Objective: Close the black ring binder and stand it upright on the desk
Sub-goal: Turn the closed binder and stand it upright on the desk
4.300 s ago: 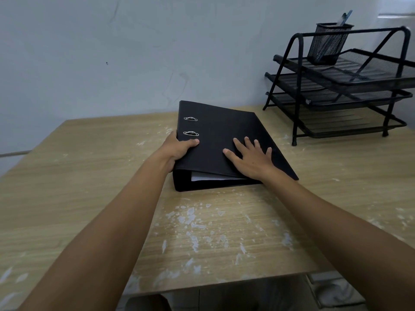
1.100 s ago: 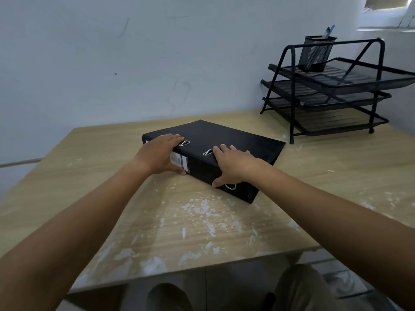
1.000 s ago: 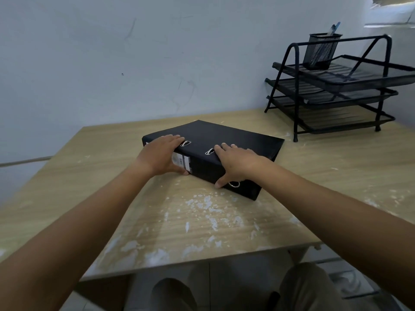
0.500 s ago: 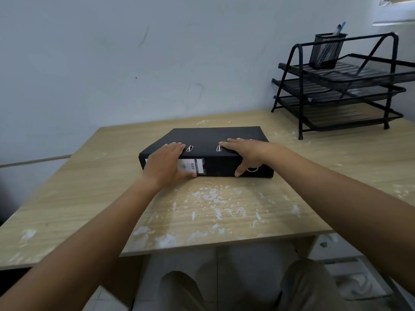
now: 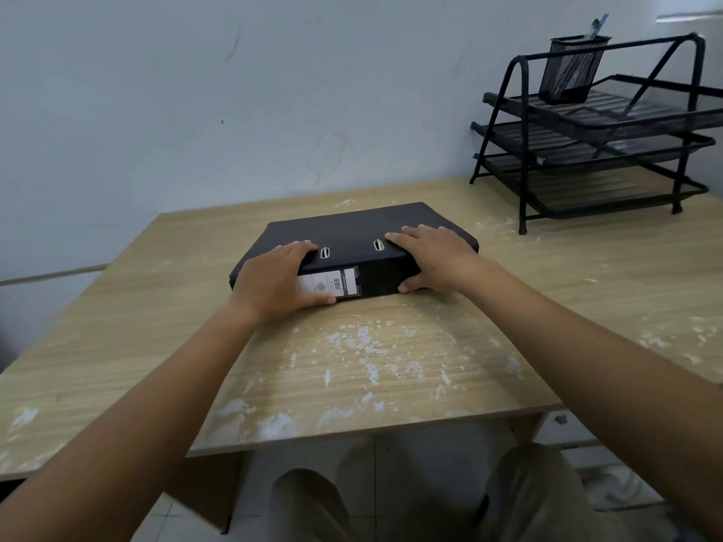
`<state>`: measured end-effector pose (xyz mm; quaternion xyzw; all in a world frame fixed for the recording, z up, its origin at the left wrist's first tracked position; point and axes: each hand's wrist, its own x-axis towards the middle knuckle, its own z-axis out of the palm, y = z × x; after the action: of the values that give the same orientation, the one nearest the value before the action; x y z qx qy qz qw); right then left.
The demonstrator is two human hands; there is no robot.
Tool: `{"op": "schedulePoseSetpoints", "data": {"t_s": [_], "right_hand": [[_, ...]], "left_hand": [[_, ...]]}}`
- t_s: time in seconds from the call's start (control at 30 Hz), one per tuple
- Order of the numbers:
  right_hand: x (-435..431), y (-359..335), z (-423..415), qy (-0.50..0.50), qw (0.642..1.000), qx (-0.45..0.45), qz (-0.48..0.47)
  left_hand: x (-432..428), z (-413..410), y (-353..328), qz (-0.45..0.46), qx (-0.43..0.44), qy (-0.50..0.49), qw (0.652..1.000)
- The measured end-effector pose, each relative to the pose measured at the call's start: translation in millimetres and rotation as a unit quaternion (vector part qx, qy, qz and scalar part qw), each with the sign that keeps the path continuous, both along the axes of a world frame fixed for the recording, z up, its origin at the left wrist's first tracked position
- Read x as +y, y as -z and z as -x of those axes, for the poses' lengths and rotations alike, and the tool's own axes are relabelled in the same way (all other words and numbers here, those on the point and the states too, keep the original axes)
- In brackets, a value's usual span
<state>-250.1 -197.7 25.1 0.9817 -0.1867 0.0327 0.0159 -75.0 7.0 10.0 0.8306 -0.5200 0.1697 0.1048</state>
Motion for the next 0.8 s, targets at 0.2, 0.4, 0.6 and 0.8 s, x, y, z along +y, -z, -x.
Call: {"op": "schedulePoseSetpoints", "data": {"t_s": [0.2,0.4,0.6,0.8], "right_hand": [[7.9,8.6,4.9,0.015,0.999,-0.045,0.006],[7.1,10.6,15.5,0.012,0.991,-0.132,0.001],[-4.8,22.1,43.5,0.116,0.942,-0.267,-0.168],[-10.9,38.5,58.6,0.16,0.84,-0.35,-0.383]], "left_hand": [[1.5,-2.7,0.4,-0.013,-0.013,0.007,1.0],[2.2,2.7,-0.7,-0.018,-0.007,0.001,1.0],[0.3,12.9,3.1,-0.025,-0.046,0.019,0.998],[-16.3,26.4,4.3,-0.024,-0.052,0.022,0.998]]}}
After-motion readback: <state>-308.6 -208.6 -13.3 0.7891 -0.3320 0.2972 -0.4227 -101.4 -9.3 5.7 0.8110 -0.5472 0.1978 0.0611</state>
